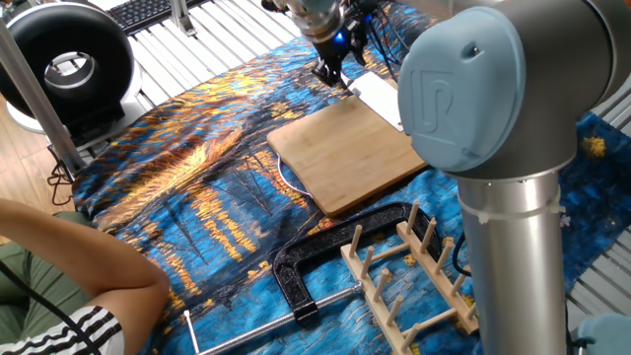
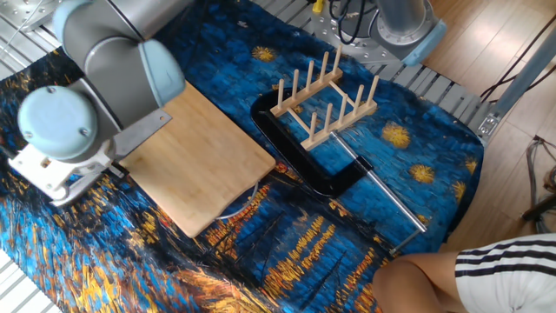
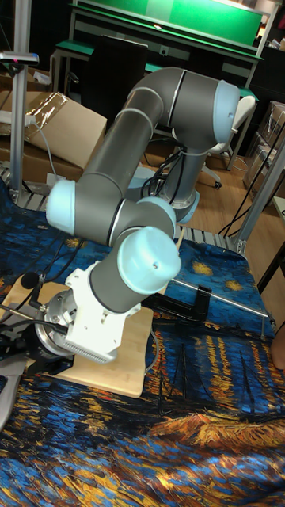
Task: Put the knife on the knife rack
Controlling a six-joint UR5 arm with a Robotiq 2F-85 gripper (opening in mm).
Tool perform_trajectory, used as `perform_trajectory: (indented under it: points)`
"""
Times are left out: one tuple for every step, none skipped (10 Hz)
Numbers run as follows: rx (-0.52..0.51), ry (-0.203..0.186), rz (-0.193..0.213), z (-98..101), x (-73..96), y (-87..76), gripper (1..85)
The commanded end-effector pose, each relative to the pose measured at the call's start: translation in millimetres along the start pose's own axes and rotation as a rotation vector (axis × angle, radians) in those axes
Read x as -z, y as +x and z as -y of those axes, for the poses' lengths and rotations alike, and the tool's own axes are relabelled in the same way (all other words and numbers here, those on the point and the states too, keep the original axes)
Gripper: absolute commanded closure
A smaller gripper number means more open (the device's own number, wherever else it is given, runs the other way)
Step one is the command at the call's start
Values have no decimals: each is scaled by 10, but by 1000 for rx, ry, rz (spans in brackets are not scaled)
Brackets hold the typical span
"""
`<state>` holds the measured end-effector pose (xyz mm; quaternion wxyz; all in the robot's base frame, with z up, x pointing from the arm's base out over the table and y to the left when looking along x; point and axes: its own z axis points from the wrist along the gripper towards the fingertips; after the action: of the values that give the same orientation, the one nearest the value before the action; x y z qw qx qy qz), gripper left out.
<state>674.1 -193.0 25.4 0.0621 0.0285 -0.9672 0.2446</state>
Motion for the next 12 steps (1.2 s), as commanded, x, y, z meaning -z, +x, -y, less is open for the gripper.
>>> perform_trajectory:
  points:
    - [-16, 23, 15, -17, -122, 14, 237]
    - [-18, 28, 16, -24, -133, 9, 237]
    - [-21, 28, 17, -33, -138, 5, 237]
    - [-24, 27, 17, -44, -142, 3, 237]
    - [-27, 27, 18, -49, -153, 7, 240]
    - [-31, 22, 21, -68, -174, 8, 240]
    - [-34, 22, 24, -77, -195, 10, 240]
    - [-39, 22, 24, -85, -203, 13, 240]
    - [-44, 26, 18, -95, -203, 40, 247]
    - [-46, 44, 8, -74, -197, 83, 257]
    - [-43, 54, 1, -46, -190, 109, 267]
    - [-37, 71, -7, -2, -182, 133, 273]
